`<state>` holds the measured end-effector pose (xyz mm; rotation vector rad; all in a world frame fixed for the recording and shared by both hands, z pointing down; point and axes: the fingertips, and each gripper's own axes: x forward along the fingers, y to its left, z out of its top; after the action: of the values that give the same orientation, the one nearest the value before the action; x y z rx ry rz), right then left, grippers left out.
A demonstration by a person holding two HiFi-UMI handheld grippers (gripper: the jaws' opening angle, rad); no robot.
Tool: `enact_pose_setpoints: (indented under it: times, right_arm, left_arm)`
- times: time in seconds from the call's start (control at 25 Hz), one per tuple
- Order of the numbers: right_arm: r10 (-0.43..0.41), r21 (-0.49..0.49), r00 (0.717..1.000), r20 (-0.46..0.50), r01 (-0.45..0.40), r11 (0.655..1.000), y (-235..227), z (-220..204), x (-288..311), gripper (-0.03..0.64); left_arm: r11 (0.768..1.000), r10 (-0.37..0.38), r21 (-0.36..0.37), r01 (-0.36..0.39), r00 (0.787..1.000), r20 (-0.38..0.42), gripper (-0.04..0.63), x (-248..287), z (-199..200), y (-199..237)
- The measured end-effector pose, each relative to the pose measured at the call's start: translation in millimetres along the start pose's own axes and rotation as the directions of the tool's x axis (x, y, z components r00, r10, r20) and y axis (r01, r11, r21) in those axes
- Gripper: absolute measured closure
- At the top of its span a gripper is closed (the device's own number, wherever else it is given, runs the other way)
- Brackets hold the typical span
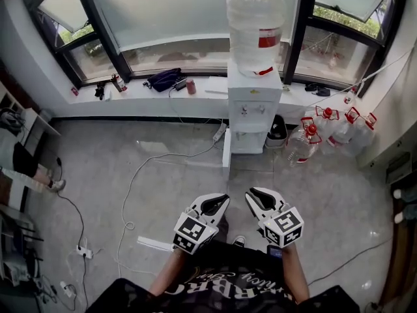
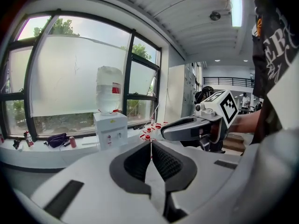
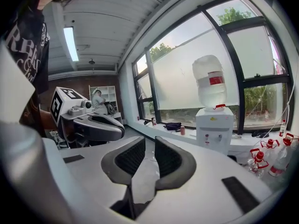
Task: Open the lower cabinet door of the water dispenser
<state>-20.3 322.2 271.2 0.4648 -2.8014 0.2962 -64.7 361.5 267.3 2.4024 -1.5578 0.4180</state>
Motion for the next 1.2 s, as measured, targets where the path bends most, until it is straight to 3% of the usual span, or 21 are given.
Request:
enact_pose_setpoints:
  times: [0.4,1.2]
  right_arm:
    - [0.026,-0.062,1.000,-0.001,-0.026,0.998,18,0,-21,0.575]
    - [0.040,-0.098,0.999,-0.006,-0.040,0.994,26,-1,-31,0.603]
  left_arm:
    - [0.999,0.037,-0.001,-0.037,0.999,0.032,0.578,-18,0,-24]
    - [1.000,0.004,0.023,-0.005,1.000,0.030,0.578,-15,3,-41]
